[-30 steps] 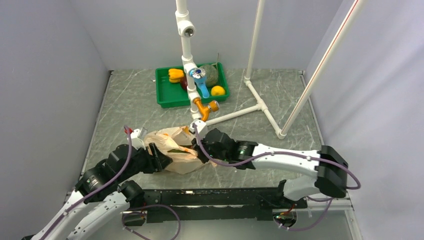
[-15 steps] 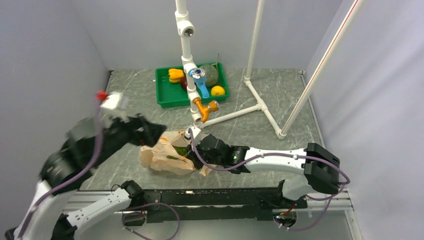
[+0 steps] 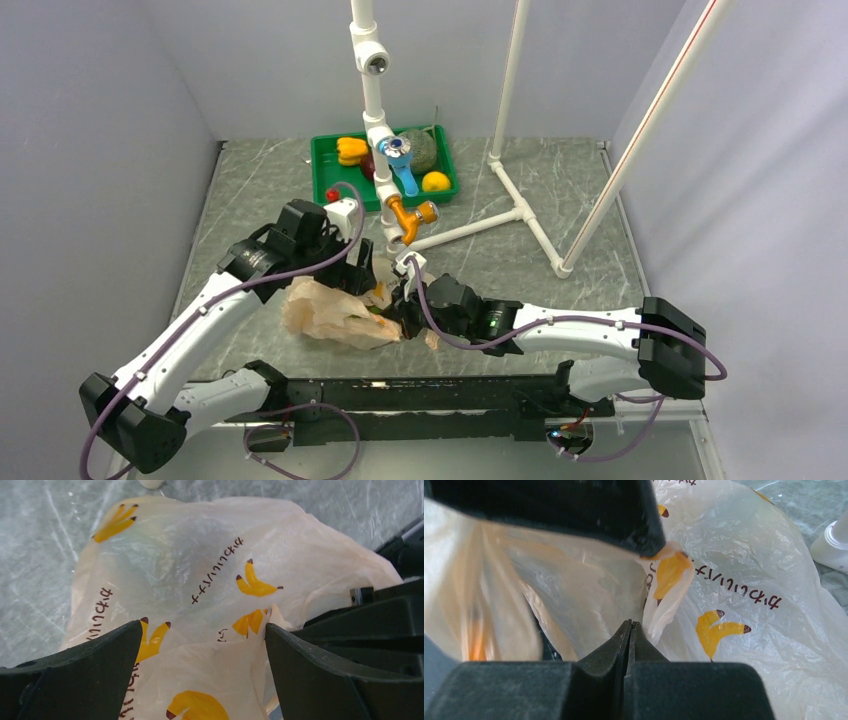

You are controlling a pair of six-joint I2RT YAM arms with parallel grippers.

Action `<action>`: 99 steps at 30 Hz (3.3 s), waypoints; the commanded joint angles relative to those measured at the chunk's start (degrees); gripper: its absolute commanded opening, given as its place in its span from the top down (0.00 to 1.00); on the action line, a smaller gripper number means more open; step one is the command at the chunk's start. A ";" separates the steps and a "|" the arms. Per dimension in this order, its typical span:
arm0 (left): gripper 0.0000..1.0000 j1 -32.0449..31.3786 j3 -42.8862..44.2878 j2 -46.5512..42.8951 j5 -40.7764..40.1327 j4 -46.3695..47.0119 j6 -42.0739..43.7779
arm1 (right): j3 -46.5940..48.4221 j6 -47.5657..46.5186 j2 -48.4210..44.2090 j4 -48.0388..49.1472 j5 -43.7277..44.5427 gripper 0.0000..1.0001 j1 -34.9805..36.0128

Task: Take the fake fruits out of the plastic bag
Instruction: Adjust the plastic bag at the center of the board.

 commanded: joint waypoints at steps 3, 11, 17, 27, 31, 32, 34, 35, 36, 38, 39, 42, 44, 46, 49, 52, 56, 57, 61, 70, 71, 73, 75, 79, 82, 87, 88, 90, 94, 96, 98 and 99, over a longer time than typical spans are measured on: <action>0.01 0.12 -2.66 -2.96 5.63 1.95 4.12 | -0.12 -0.70 -0.30 3.26 1.68 1.00 0.08; 0.01 1.47 -4.18 -10.74 12.56 4.76 3.11 | -0.81 -0.76 -0.37 3.84 0.19 1.00 0.09; 0.00 1.40 -4.70 -6.81 10.24 5.55 3.66 | -0.95 -1.19 -0.95 4.33 -0.21 1.00 0.07; 0.15 0.15 -5.62 -0.99 5.40 3.94 6.74 | -0.13 -2.31 0.88 3.53 -0.78 1.00 0.15; 0.56 0.15 -3.83 0.72 -3.35 1.94 3.92 | -0.08 -3.27 2.52 1.70 -1.01 1.00 0.17; 0.65 0.15 -4.20 0.22 -4.93 2.64 2.97 | 0.02 -3.60 3.20 1.24 -1.29 1.00 0.17; 0.99 0.15 -5.41 -1.90 -8.77 4.61 0.52 | -0.17 -4.03 4.64 0.16 -1.51 1.00 0.40; 1.00 0.19 -5.75 -3.25 -11.62 4.86 -1.27 | -0.50 -4.05 4.95 -0.20 -1.38 1.00 0.53; 1.00 0.20 -6.35 -4.77 -16.41 5.18 -3.09 | -1.19 -4.05 4.97 -0.37 -1.19 1.00 0.71; 1.00 0.20 -8.01 -9.02 -22.41 6.56 -6.40 | -2.89 -3.88 4.32 -0.59 -1.74 1.00 1.02; 1.00 0.20 -9.37 -11.50 -24.24 7.82 -7.42 | -3.68 -3.99 3.97 -0.84 -2.28 1.00 1.23; 1.00 0.16 -12.92 -18.81 -26.09 12.21 -8.36 | -5.97 -3.61 3.71 -1.59 -4.85 1.00 1.54; 1.00 0.21 -14.17 -22.54 -27.50 13.01 -8.93 | -7.83 -2.83 4.07 -2.12 -5.12 1.00 1.66; 1.00 0.23 -14.83 -25.29 -29.48 12.13 -9.67 | -9.48 -1.92 4.45 -1.93 -4.06 1.00 1.61; 1.00 0.24 -15.69 -28.33 -30.02 10.33 -10.30 | -9.81 -1.65 5.63 -3.68 -1.29 1.00 1.63; 1.00 0.24 -16.17 -29.62 -29.65 8.24 -10.11 | -7.50 -1.92 6.42 -7.47 0.01 1.00 1.57; 1.00 0.24 -17.09 -30.40 -26.81 6.86 -9.43 | -2.64 -2.93 1.54 -10.67 -1.00 1.00 3.43; 1.00 0.24 -17.36 -30.55 -25.56 7.00 -9.27 | -1.27 -3.22 0.27 -11.24 -0.90 1.00 4.02; 0.67 0.27 -17.32 -29.69 -20.11 6.58 -8.95 | 4.59 -3.09 -0.65 -10.47 -1.02 0.86 4.64; 0.01 0.24 -0.93 -29.38 -22.96 -8.60 -13.19 | 17.36 -6.66 11.79 -7.83 1.27 0.53 4.57; 0.01 0.25 1.06 -29.33 -23.79 -10.28 -13.91 | 19.10 -7.21 13.50 -7.44 0.31 0.53 4.89; 0.00 0.25 5.37 -29.43 -26.34 -13.75 -15.74 | 22.04 -7.87 16.79 -6.15 -1.53 0.53 6.12; 0.01 0.30 8.15 -30.87 -28.25 -15.73 -16.97 | 23.65 -6.74 20.93 -2.70 -6.36 0.56 6.64; 0.03 0.32 9.98 -36.11 -28.29 -14.54 -17.83 | 27.55 -1.67 32.69 2.54 -19.32 0.66 6.74; 0.03 0.30 10.66 -38.00 -26.60 -14.75 -18.55 | 29.76 -0.76 37.14 2.89 -25.13 0.70 7.14; 0.06 0.25 7.76 -38.16 -19.47 -13.05 -21.60 | 24.78 -2.00 30.30 0.41 -18.82 0.67 6.00; 0.07 0.22 5.14 -38.34 -17.25 -11.11 -22.00 | 23.47 -2.17 28.11 -0.25 -17.23 0.66 5.87; 0.09 0.24 0.86 -37.68 -10.99 -6.16 -21.89 | 19.70 -2.28 22.38 -0.83 -13.49 0.59 5.86; 0.08 0.21 -5.21 -32.39 1.33 -0.14 -21.12 | 13.92 -1.83 13.84 -3.38 -5.09 0.44 5.63; 0.06 0.19 -7.73 -31.38 1.04 0.67 -21.39 | 10.17 -1.42 10.07 -3.73 -0.64 0.37 5.53; 0.01 0.19 -10.08 -31.98 -0.69 1.74 -20.47 | 7.03 -0.89 7.30 -3.66 2.72 0.32 5.14; 0.01 0.17 -10.75 -32.04 -1.59 1.96 -20.19 | 5.70 -0.58 6.27 -3.59 4.32 0.30 4.78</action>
